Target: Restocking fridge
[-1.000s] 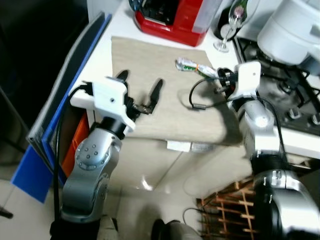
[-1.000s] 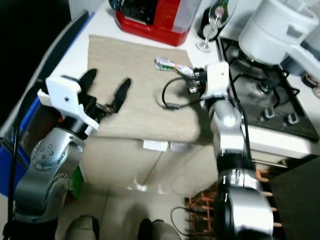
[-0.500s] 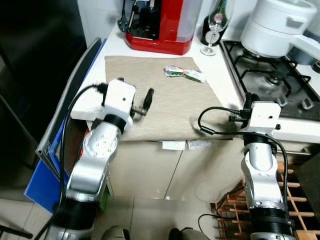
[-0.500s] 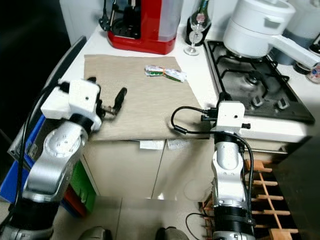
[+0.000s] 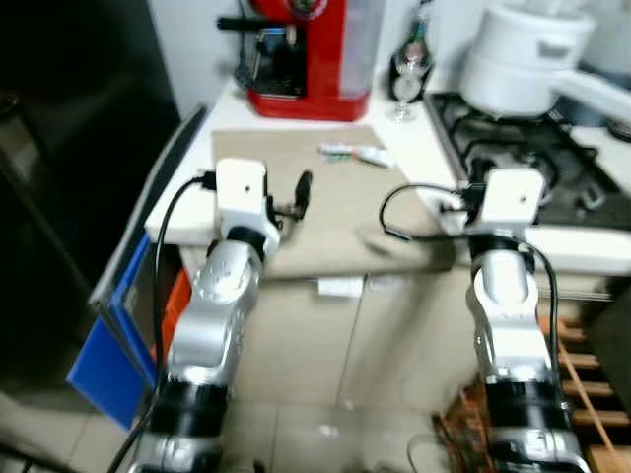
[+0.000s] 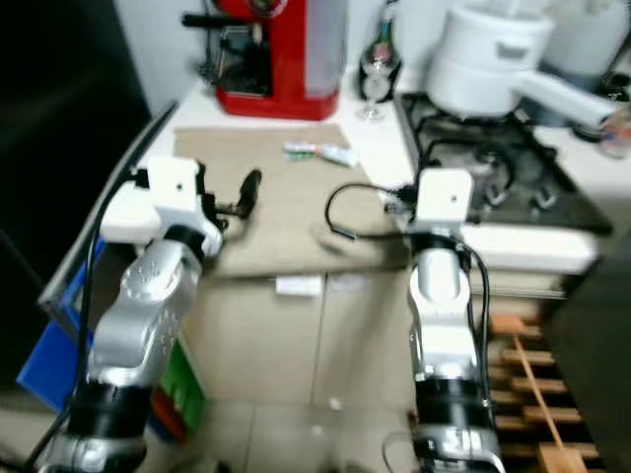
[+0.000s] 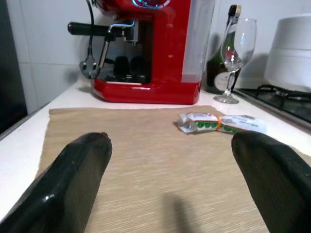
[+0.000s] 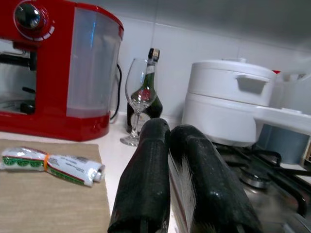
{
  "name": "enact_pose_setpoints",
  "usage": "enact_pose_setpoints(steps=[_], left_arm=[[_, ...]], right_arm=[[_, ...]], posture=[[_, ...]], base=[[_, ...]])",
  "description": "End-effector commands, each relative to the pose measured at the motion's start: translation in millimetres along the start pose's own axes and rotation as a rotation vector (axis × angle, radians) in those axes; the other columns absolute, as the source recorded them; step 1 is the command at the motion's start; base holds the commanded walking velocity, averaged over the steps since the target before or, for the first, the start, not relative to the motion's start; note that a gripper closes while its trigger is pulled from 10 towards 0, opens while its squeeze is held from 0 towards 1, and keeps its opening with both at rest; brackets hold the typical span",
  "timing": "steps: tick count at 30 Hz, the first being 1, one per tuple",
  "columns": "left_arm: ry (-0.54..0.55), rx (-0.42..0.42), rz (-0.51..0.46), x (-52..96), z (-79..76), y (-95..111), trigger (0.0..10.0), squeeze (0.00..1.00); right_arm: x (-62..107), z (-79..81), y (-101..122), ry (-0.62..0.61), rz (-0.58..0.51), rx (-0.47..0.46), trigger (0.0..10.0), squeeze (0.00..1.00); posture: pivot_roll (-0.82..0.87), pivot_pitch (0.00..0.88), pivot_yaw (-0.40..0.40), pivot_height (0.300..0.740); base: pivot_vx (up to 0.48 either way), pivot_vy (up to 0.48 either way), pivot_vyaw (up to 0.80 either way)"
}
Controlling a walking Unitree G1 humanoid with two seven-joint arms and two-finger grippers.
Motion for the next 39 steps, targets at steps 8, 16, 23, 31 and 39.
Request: enact_pose_setpoints(steps=[8, 16, 23, 31, 39], left_arm=[[-0.023, -0.033, -0.064, -6.8, -0.9, 14, 10.0, 0.00], [-0.028, -0.045, -0.081, -9.1, 0.6, 17, 10.0, 0.00], [-0.022, -0.062, -0.096, -11.7, 1.2, 20, 10.0, 0.00], [-0.029, -0.053, -0.092, -10.6, 0.7, 17, 10.0, 0.00], [0.003, -0.028, -0.090, -9.6, 9.1, 15, 10.0, 1.00]], right_arm=[[-6.4, -1.3, 4, -0.006, -0.009, 0.003, 10.0, 0.00], [-9.6, 2.6, -1, 0.018, 0.010, 0.023, 10.0, 0.00], [-12.5, 3.1, 2, 0.022, -0.004, 0.032, 10.0, 0.00], [-12.9, 7.8, -3, 0.044, 0.014, 0.034, 10.0, 0.02], [-15.3, 8.0, 0, 0.037, -0.006, 0.035, 10.0, 0.00]], posture=[[-0.05, 0.000, 0.003, 0.740], [-0.04, 0.000, 0.002, 0.740], [-0.04, 0.000, -0.004, 0.740], [-0.04, 0.000, -0.016, 0.740], [-0.03, 0.000, -0.028, 0.740]], base=[[0.000, 0.000, 0.00], [0.000, 0.000, -0.35], [0.000, 0.000, 0.00], [0.000, 0.000, -0.38], [0.000, 0.000, 0.00]])
Point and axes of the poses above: a point about 5 cm out from each wrist's last joint towards the gripper, its own x axis pointing back from the gripper into the wrist, its own y axis along the axis of the wrist's last joint, z = x × y, the point moved 4 cm from there along -x, pointing out of the wrist towards the gripper, and after that the axes turned 14 degrees about x, right-handed, at the moved point
